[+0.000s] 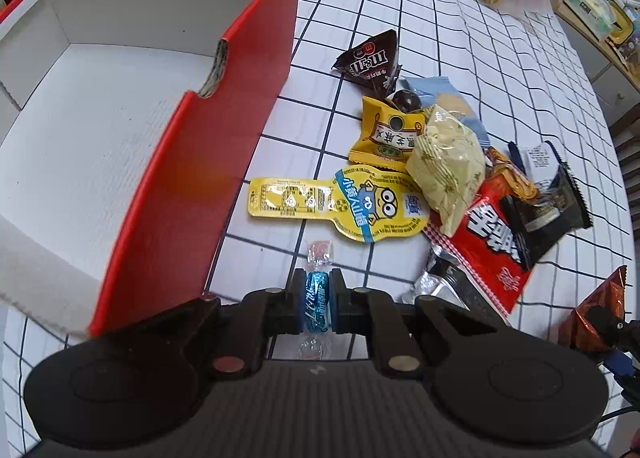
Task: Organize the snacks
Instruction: 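Grasp the red-black chip bag with the right gripper while the left grasps the blue candy stick, then carry both snacks over the shoebox and open both grippers to drop them, then withdraw both tools from the shoebox back toward the snack pile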
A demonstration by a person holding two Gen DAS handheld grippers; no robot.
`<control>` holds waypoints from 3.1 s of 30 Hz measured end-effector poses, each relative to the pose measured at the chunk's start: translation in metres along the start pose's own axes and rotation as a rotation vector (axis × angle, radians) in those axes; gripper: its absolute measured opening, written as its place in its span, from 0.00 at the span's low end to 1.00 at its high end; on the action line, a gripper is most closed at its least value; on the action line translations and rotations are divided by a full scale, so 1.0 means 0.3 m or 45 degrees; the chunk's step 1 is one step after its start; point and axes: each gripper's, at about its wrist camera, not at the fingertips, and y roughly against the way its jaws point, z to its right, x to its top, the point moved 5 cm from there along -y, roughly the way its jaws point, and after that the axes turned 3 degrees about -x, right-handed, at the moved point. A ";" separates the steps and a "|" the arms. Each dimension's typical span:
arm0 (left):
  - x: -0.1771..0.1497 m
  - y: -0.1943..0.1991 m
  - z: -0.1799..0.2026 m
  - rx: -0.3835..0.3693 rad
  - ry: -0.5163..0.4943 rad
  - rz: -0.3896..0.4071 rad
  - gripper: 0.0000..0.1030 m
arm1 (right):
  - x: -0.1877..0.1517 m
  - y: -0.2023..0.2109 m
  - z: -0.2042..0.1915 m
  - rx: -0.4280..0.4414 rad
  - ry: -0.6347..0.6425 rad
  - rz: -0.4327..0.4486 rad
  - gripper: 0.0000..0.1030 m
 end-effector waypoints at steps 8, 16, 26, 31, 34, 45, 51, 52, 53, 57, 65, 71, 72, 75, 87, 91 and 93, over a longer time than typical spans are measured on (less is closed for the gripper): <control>-0.013 0.118 0.015 -0.066 -0.041 0.032 0.11 | -0.011 0.100 -0.051 0.041 0.091 0.005 0.45; 0.011 0.265 0.019 -0.135 -0.077 0.098 0.11 | -0.021 0.208 -0.158 0.130 0.211 0.003 0.45; 0.091 0.409 -0.046 -0.129 -0.106 0.221 0.11 | -0.048 0.303 -0.379 0.218 0.425 0.018 0.45; 0.138 0.446 -0.131 -0.107 -0.096 0.258 0.11 | -0.069 0.325 -0.517 0.262 0.526 0.036 0.45; 0.165 0.469 -0.194 -0.093 -0.081 0.279 0.11 | -0.091 0.324 -0.599 0.285 0.583 0.036 0.45; 0.238 0.476 -0.448 0.030 -0.040 0.326 0.11 | -0.233 0.253 -0.903 0.355 0.812 -0.017 0.45; 0.286 0.449 -0.567 0.075 -0.037 0.319 0.11 | -0.290 0.189 -1.052 0.359 0.910 -0.028 0.45; 0.293 0.441 -0.584 0.080 -0.041 0.312 0.11 | -0.302 0.177 -1.076 0.358 0.932 -0.027 0.45; 0.297 0.433 -0.601 0.084 -0.042 0.304 0.11 | -0.315 0.163 -1.099 0.356 0.952 -0.029 0.45; 0.319 0.391 -0.669 0.115 -0.037 0.273 0.11 | -0.359 0.105 -1.167 0.329 1.026 -0.027 0.45; 0.324 0.282 -0.748 0.141 -0.032 0.195 0.11 | -0.459 -0.036 -1.227 0.271 1.191 -0.079 0.45; 0.297 0.235 -0.770 0.141 -0.034 0.161 0.11 | -0.525 -0.094 -1.239 0.239 1.252 -0.113 0.46; 0.293 0.230 -0.770 0.137 -0.035 0.160 0.11 | -0.531 -0.100 -1.239 0.240 1.254 -0.123 0.46; 0.279 0.225 -0.769 0.136 -0.048 0.157 0.11 | -0.546 -0.112 -1.245 0.239 1.260 -0.140 0.46; 0.255 0.248 -0.742 0.108 -0.087 0.200 0.11 | -0.529 -0.064 -1.198 0.299 1.186 -0.155 0.55; 0.245 0.289 -0.718 0.088 -0.108 0.244 0.11 | -0.501 0.009 -1.180 0.347 1.155 -0.101 0.69; 0.241 0.310 -0.705 0.069 -0.110 0.259 0.11 | -0.479 0.041 -1.170 0.369 1.135 -0.085 0.69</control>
